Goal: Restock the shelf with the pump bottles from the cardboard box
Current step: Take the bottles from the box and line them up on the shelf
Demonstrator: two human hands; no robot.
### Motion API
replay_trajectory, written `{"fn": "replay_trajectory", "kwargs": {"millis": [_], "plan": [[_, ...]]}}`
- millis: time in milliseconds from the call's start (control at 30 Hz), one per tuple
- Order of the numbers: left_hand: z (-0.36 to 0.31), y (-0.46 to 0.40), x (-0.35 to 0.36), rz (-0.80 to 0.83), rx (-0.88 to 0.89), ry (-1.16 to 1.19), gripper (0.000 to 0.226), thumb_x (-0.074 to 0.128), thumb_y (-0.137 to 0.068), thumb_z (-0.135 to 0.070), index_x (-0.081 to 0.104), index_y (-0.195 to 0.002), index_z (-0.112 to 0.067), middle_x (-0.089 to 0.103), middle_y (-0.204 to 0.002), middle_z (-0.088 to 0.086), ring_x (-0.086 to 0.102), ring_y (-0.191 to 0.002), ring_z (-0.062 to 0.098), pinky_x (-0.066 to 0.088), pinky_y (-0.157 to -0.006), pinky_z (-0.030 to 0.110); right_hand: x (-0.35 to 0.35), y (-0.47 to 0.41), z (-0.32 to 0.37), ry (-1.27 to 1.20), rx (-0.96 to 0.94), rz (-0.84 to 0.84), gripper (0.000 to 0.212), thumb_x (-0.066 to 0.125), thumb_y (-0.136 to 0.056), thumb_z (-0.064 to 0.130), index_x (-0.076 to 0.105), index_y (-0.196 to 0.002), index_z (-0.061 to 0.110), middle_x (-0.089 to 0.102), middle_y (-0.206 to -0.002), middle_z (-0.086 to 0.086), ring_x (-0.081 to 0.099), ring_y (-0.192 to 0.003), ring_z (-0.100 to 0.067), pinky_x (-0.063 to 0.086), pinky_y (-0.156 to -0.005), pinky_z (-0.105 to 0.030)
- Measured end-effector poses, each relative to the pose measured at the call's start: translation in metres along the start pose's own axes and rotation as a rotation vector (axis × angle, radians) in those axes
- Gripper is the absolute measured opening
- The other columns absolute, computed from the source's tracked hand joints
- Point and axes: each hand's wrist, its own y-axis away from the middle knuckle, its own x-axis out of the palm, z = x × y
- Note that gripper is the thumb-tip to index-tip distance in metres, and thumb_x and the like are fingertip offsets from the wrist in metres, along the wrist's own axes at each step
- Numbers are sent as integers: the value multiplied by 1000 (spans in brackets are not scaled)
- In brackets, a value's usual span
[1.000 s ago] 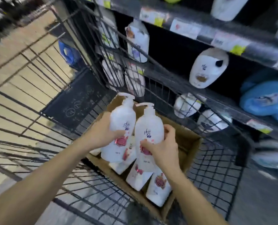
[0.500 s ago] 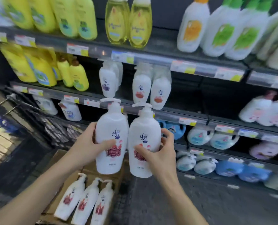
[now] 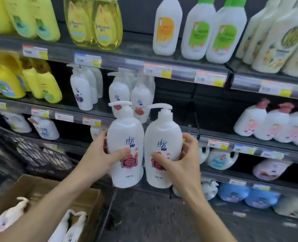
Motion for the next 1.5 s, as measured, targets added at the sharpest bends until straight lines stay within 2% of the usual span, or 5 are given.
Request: {"fn": "replay_trajectory", "kwargs": {"millis": [233, 500, 667, 1233, 1500], "plan": [[20, -57, 52, 25, 43, 41, 60, 81, -58, -36, 54, -111, -36, 72, -102, -20, 69, -94, 1, 57, -68, 23, -22, -70, -47, -71, -31, -30, 76, 91, -61, 17, 43, -114, 42, 64, -106, 11, 64, -90, 4, 56, -68, -19], [50, -139, 124, 90, 92, 69, 67, 88, -59, -41, 57, -119, -34, 73, -110, -12, 70, -100, 7, 54, -85, 36, -55, -163, -115, -126, -18, -20, 75, 93, -58, 21, 47, -116, 38, 70, -101, 8, 70, -82, -2, 57, -60, -22], [56, -155, 143, 110, 75, 157, 53, 79, -66, -19, 62, -114, -30, 76, -102, -7, 73, -92, 10, 59, -72, 28, -62, -192, -126, -173, -4, 3, 71, 90, -61, 15, 48, -115, 34, 72, -98, 6, 72, -78, -5, 56, -54, -19], [45, -204, 139, 240, 53, 337, 61, 87, -42, -25, 72, -100, -36, 76, -106, 9, 73, -96, 29, 52, -85, 51, -52, -379, -110, -147, -202, -170, 81, 93, -58, 9, 44, -120, 25, 61, -111, 5, 64, -100, -13, 59, -78, -35], [50, -210, 143, 281, 81, 357, 68, 89, -43, -22, 70, -104, -42, 74, -111, 5, 71, -102, 26, 49, -92, 50, -52, -428, -135, -143, -267, -151, 86, 91, -58, 3, 36, -121, 23, 66, -107, 5, 67, -92, -8, 57, -74, -28]]}}
